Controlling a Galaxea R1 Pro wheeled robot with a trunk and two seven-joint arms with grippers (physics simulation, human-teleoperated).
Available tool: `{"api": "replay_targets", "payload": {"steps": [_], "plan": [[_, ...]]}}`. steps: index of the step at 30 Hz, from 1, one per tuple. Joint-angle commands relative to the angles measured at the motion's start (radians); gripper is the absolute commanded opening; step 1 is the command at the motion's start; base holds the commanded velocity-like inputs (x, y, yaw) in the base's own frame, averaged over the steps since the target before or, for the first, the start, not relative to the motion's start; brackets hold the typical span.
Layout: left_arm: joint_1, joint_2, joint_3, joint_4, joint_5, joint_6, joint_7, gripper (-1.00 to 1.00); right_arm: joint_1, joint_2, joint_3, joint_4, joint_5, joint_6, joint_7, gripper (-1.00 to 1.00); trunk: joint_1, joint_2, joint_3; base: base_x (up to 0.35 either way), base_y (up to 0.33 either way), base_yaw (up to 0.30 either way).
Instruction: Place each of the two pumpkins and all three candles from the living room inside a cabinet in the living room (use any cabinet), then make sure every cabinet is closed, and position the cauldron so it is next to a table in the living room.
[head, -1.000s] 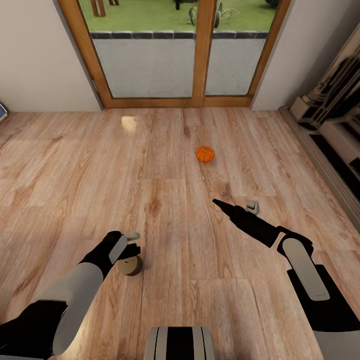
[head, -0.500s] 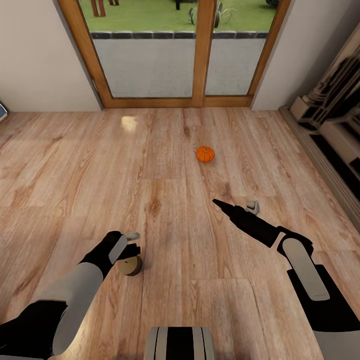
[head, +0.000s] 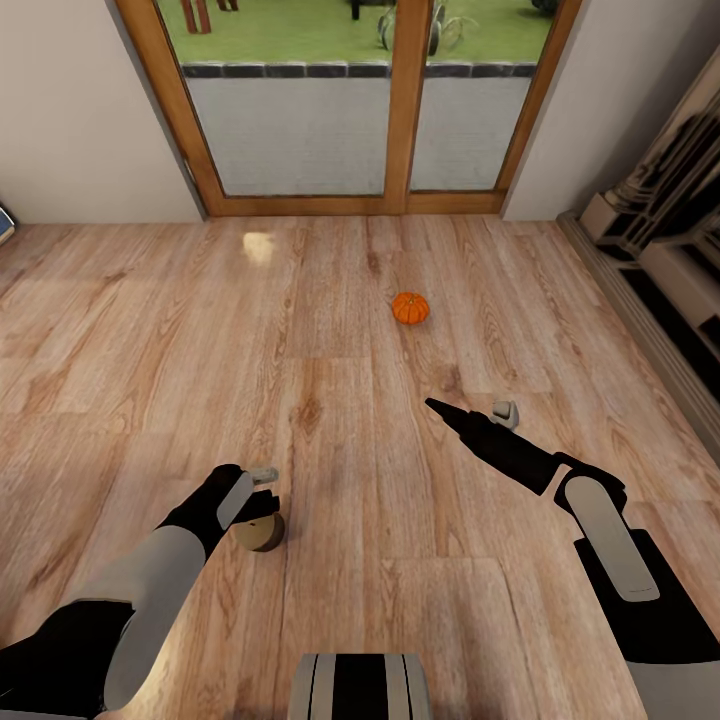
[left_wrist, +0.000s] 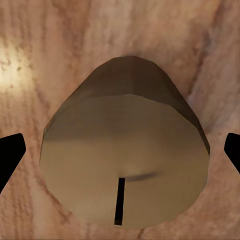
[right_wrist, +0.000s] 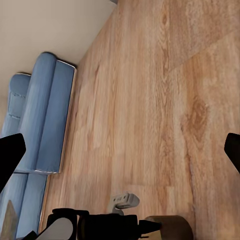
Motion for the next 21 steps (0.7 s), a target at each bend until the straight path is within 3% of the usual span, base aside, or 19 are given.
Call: {"api": "replay_targets", "payload": {"steps": [1,18,21], "plan": [[0.0,0.0,-0.004,-0.001,0.01,0.003,0.008,1.0,-0.001,-0.001,0.0,0.0,0.001,0.002,0.003,1.0,0.0,0.0,-0.001,0.0,0.0,0.0],[0.0,0.0,-0.004,-0.001,0.01,0.002,0.008,1.0,0.0,-0.001,-0.001,0.0,0.001,0.001,0.003,1.0,0.0,0.0,-0.001,0.0,0.0,0.0],[0.0,0.0,-0.004,-0.001,0.01,0.002,0.008,1.0,0.0,-0.001,-0.001,0.0,0.001,0.001,0.003,1.0,0.001,-0.001,-0.012,0.0,0.0,0.0]]}}
